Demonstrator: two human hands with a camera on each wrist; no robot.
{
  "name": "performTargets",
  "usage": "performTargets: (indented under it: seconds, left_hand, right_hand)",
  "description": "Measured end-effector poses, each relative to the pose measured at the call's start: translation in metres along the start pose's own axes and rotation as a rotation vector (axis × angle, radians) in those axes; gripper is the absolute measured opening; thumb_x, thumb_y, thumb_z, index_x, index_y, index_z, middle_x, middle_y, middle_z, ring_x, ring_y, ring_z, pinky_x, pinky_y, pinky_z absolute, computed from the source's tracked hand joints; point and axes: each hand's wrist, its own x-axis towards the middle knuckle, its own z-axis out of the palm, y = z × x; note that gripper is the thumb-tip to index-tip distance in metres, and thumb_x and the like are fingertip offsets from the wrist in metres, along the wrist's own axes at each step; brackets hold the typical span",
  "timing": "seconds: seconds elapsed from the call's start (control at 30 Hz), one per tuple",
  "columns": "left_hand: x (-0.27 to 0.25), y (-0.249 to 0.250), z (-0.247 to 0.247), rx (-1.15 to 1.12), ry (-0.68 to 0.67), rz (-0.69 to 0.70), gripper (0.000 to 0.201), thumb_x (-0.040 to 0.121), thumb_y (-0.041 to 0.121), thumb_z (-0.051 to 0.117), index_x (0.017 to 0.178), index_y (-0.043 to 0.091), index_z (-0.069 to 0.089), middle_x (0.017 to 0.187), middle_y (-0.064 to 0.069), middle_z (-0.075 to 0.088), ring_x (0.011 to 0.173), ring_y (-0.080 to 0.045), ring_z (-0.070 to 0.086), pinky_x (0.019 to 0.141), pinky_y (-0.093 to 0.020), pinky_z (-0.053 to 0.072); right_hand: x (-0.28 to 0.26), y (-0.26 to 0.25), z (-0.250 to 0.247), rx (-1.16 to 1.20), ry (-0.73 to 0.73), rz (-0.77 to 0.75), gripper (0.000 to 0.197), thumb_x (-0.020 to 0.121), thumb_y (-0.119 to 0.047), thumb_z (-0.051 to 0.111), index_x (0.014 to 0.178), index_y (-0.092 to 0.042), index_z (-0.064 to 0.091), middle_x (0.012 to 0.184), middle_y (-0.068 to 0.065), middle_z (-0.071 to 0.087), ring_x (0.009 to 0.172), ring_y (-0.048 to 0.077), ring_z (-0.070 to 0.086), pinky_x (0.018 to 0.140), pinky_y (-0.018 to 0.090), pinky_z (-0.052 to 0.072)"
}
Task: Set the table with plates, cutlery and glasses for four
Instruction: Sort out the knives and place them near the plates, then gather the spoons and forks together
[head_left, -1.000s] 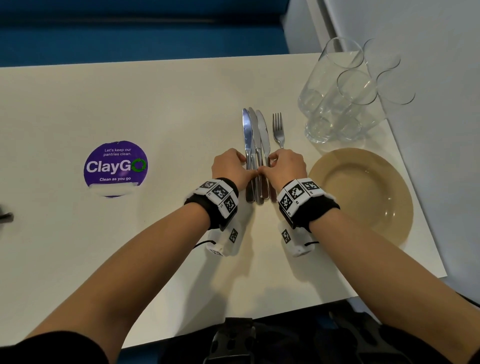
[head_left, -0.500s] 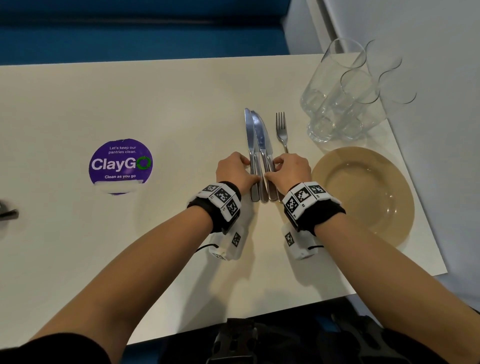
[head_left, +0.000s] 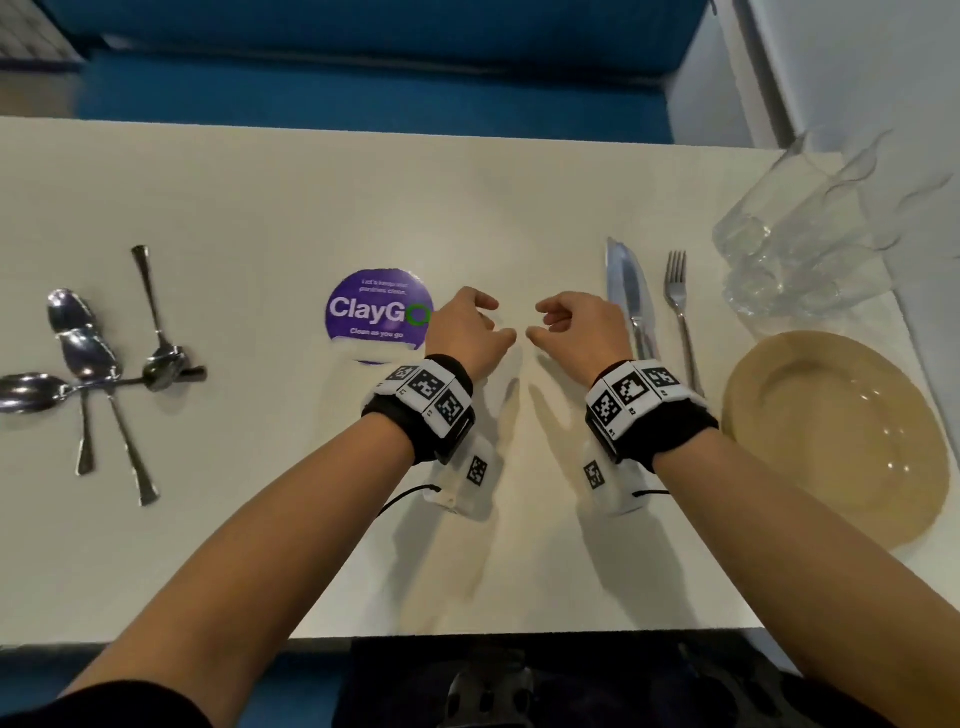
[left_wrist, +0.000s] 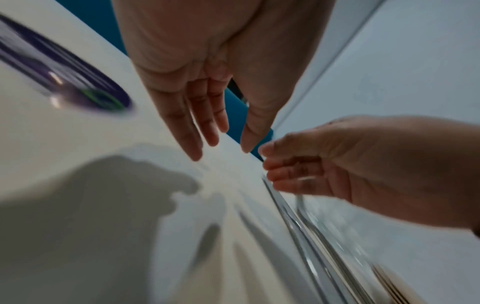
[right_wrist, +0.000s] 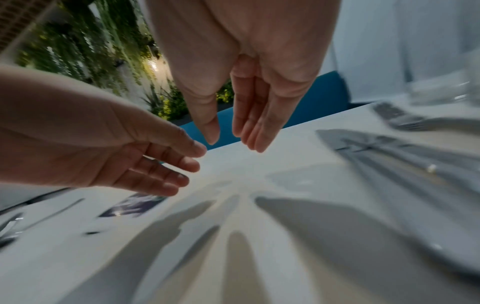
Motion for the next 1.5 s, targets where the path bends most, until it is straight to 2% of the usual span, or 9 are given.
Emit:
performTargets:
  seconds: [0.3,0.5,0.63,0.83,0.93,1.07,1.23,1.43,1.5]
  left_hand:
    - [-0.004,-0.137,-0.217,0.101,0.273,-0.102,0.034,0.081,0.022,0.066,0.114,0.016,0.060,0.112,-0.003,0.062,0.102,-0.017,0.058,0.079,-0.021,0.038]
    - [-0.010,-0.220,-0.314,0.373,0.142,-0.230,0.025,0.082,0.034,0.068,0.090,0.010,0.069,0.091,-0.002,0.068,0.083,-0.016,0.061,0.067,-0.021,0.043]
    - [-0.020,-0.244,-0.309,0.496,-0.033,-0.241,0.038,0.082,0.047,0.066,0.084,0.009,0.069,0.080,0.000,0.069,0.074,-0.014,0.062,0.059,-0.021,0.041]
    - [-0.016,-0.257,-0.312,0.328,0.021,-0.234,0.024,0.081,0.030,0.068,0.074,0.007,0.068,0.065,-0.001,0.061,0.064,-0.017,0.058,0.054,-0.021,0.043]
    - [-0.015,-0.258,-0.313,0.306,0.021,-0.213,0.030,0.080,0.030,0.067,0.058,0.015,0.054,0.055,0.005,0.051,0.054,-0.012,0.049,0.048,-0.018,0.036]
    - [-0.016,-0.262,-0.311,0.270,0.027,-0.215,0.029,0.082,0.033,0.067,0.063,0.013,0.059,0.054,0.004,0.052,0.051,-0.008,0.048,0.048,-0.017,0.036]
    - [-0.018,-0.260,-0.308,-0.140,0.062,-0.234,0.038,0.093,0.040,0.054,0.083,0.006,0.069,0.072,-0.008,0.069,0.058,-0.020,0.063,0.070,-0.036,0.059]
    - [-0.012,-0.260,-0.306,-0.628,0.180,-0.317,0.030,0.099,0.025,0.045,0.083,0.007,0.063,0.071,-0.009,0.062,0.057,-0.018,0.056,0.057,-0.029,0.047]
    - [-0.012,-0.258,-0.309,-0.655,0.213,-0.317,0.024,0.099,0.020,0.043,0.085,0.010,0.060,0.080,-0.011,0.066,0.066,-0.019,0.061,0.064,-0.031,0.054]
  right_hand:
    - [-0.017,-0.155,0.151,0.005,-0.198,-0.188,0.029,0.082,-0.018,0.067,0.111,-0.011,0.067,0.102,0.005,0.070,0.088,0.014,0.061,0.090,0.023,0.047]
    - [-0.025,-0.242,0.243,-0.077,-0.239,-0.231,0.025,0.087,-0.020,0.061,0.110,-0.013,0.066,0.105,0.005,0.067,0.100,0.019,0.062,0.091,0.027,0.048]
    - [-0.012,-0.274,0.265,-0.347,-0.321,-0.352,0.030,0.091,-0.004,0.050,0.116,-0.014,0.064,0.120,0.009,0.059,0.110,0.023,0.056,0.095,0.028,0.044]
    - [-0.017,-0.296,0.287,-0.579,-0.432,-0.476,0.024,0.087,-0.025,0.061,0.108,-0.016,0.068,0.113,0.006,0.057,0.110,0.021,0.052,0.087,0.027,0.042]
    - [-0.030,-0.298,0.305,-0.750,-0.435,-0.554,0.021,0.090,-0.022,0.054,0.102,-0.008,0.063,0.102,0.007,0.059,0.109,0.024,0.051,0.085,0.030,0.044]
    - [-0.032,-0.297,0.312,-0.835,-0.476,-0.583,0.020,0.094,-0.017,0.049,0.105,-0.005,0.060,0.108,0.011,0.063,0.113,0.026,0.050,0.088,0.032,0.044]
    - [-0.028,-0.289,0.304,-0.447,-0.431,-0.412,0.008,0.089,-0.015,0.060,0.095,-0.012,0.063,0.100,0.009,0.066,0.094,0.023,0.062,0.088,0.033,0.050]
    - [-0.031,-0.300,0.294,-0.152,-0.471,-0.355,0.017,0.085,-0.021,0.067,0.095,-0.007,0.069,0.082,-0.002,0.061,0.072,0.008,0.054,0.060,0.009,0.037]
    - [-0.022,-0.304,0.292,-0.149,-0.377,-0.351,0.018,0.090,-0.026,0.060,0.095,-0.010,0.069,0.083,-0.002,0.063,0.065,0.005,0.052,0.060,0.012,0.037]
